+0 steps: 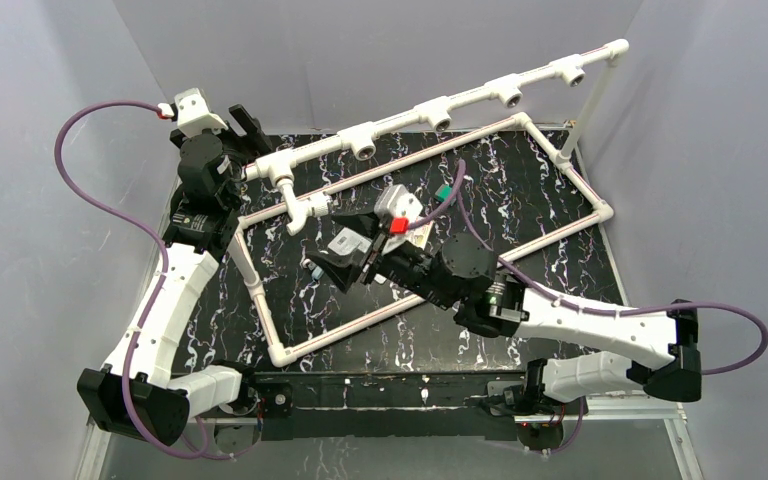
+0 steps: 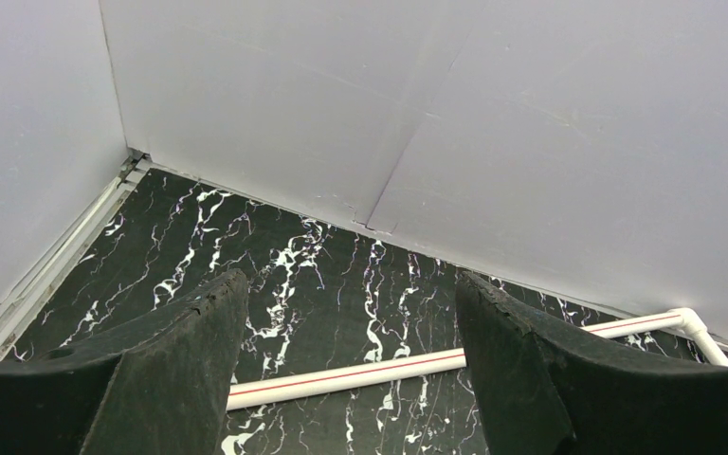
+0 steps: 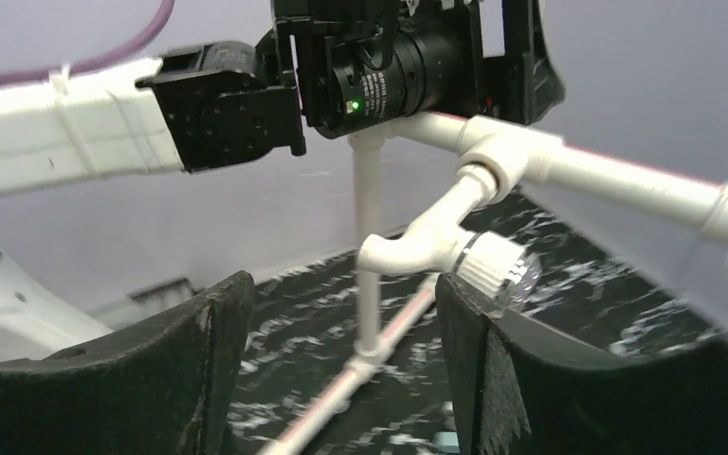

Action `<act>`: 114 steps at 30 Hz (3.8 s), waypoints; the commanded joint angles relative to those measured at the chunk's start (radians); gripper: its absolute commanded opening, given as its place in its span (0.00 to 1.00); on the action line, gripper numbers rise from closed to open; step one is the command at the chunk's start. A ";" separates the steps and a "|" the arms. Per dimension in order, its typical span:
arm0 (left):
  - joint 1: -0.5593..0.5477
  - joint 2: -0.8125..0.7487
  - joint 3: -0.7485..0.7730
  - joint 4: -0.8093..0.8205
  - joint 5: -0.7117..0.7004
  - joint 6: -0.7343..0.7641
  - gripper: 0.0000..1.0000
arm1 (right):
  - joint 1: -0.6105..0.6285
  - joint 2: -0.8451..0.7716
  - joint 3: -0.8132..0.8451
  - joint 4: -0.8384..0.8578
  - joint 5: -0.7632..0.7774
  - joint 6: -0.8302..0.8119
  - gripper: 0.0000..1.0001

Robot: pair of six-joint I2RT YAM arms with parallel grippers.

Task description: Install the water faucets

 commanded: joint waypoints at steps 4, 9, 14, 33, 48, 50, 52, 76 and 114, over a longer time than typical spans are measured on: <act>-0.023 0.106 -0.125 -0.369 0.076 0.011 0.77 | 0.001 -0.052 0.067 -0.169 -0.137 -0.758 0.82; -0.021 0.108 -0.118 -0.369 0.080 0.008 0.77 | 0.008 -0.002 0.081 -0.219 -0.065 -1.164 0.85; -0.022 0.110 -0.115 -0.376 0.073 0.012 0.78 | 0.021 0.065 0.045 -0.111 0.009 -1.518 0.86; -0.022 0.122 -0.114 -0.376 0.070 0.019 0.77 | -0.006 0.356 0.171 0.177 0.126 -1.784 0.81; -0.021 0.137 -0.106 -0.373 0.075 0.019 0.77 | 0.001 0.360 0.105 0.219 0.142 -1.751 0.63; -0.021 0.140 -0.104 -0.374 0.075 0.019 0.77 | 0.003 0.366 0.105 0.221 0.144 -1.743 0.61; -0.021 0.140 -0.102 -0.374 0.075 0.020 0.77 | 0.003 0.372 0.105 0.222 0.148 -1.734 0.60; -0.021 0.130 -0.110 -0.373 0.076 0.017 0.77 | 0.028 0.493 0.212 0.537 0.478 -0.804 0.01; -0.022 0.096 -0.131 -0.363 0.098 0.013 0.77 | 0.028 0.393 0.038 0.426 0.650 1.109 0.04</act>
